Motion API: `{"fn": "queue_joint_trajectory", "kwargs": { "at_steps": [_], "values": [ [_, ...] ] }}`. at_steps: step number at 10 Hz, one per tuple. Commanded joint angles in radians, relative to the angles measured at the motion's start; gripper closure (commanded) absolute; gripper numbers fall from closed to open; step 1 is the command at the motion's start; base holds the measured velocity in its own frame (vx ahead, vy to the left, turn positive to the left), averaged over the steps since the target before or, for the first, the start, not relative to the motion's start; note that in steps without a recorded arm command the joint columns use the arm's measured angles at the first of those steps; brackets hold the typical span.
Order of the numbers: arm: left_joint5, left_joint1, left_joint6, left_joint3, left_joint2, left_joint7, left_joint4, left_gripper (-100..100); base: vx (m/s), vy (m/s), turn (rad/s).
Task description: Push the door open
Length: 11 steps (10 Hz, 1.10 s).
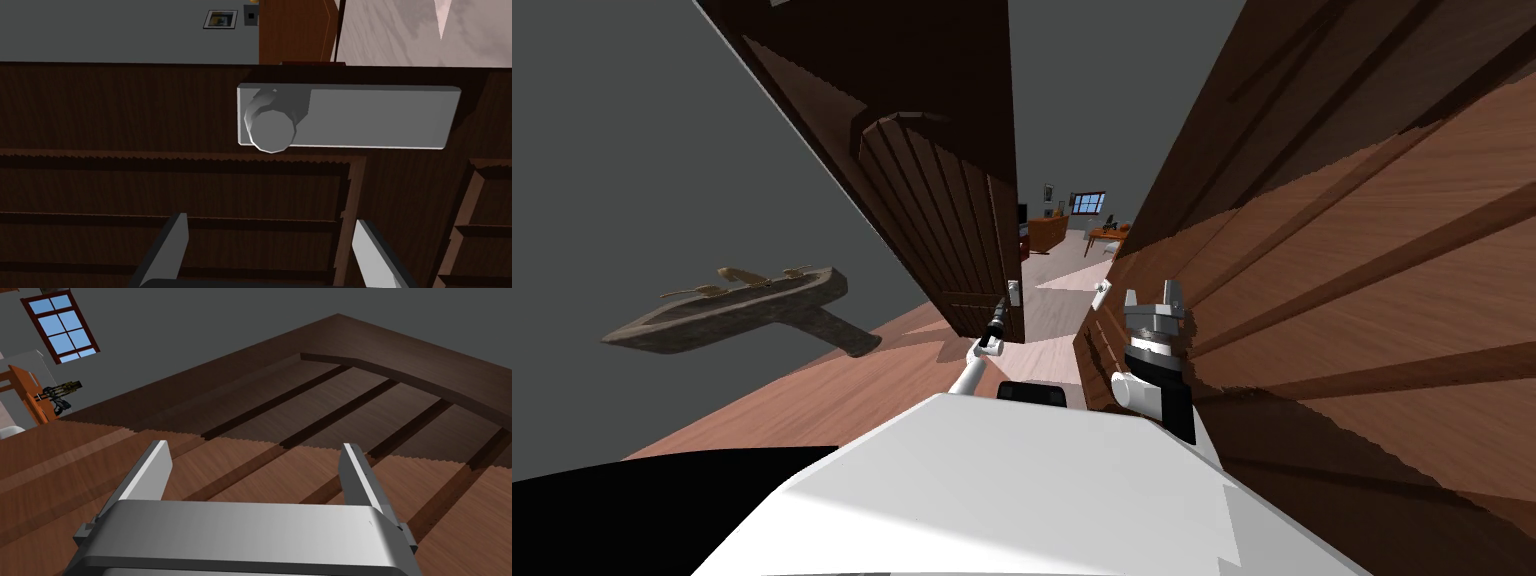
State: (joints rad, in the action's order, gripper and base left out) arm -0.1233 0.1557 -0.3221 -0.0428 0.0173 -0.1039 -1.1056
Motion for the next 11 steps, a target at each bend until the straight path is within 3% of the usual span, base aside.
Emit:
{"fn": "queue_joint_trajectory", "kwargs": {
  "at_steps": [1,2,5,7,9,10,11],
  "values": [
    [0.000,0.000,0.000,0.000,0.000,0.000,0.000,-100,-0.101,-0.014,-0.004],
    [0.000,0.003,-0.003,0.003,0.016,0.000,0.004,-100,0.102,-0.009,-0.027],
    [0.000,0.007,-0.007,0.008,0.026,0.000,0.010,-100,0.190,-0.018,-0.016],
    [-0.001,0.011,-0.011,0.014,0.024,-0.001,0.016,-100,0.258,-0.020,-0.025],
    [-0.001,0.016,-0.015,0.020,0.010,-0.001,0.022,-100,0.214,-0.010,-0.024],
    [-0.001,0.015,-0.015,0.018,0.015,-0.001,0.021,-100,0.101,-0.003,-0.003],
    [-0.001,0.015,-0.015,0.018,0.015,-0.001,0.021,100,-0.013,0.000,0.006]
  ]
}}
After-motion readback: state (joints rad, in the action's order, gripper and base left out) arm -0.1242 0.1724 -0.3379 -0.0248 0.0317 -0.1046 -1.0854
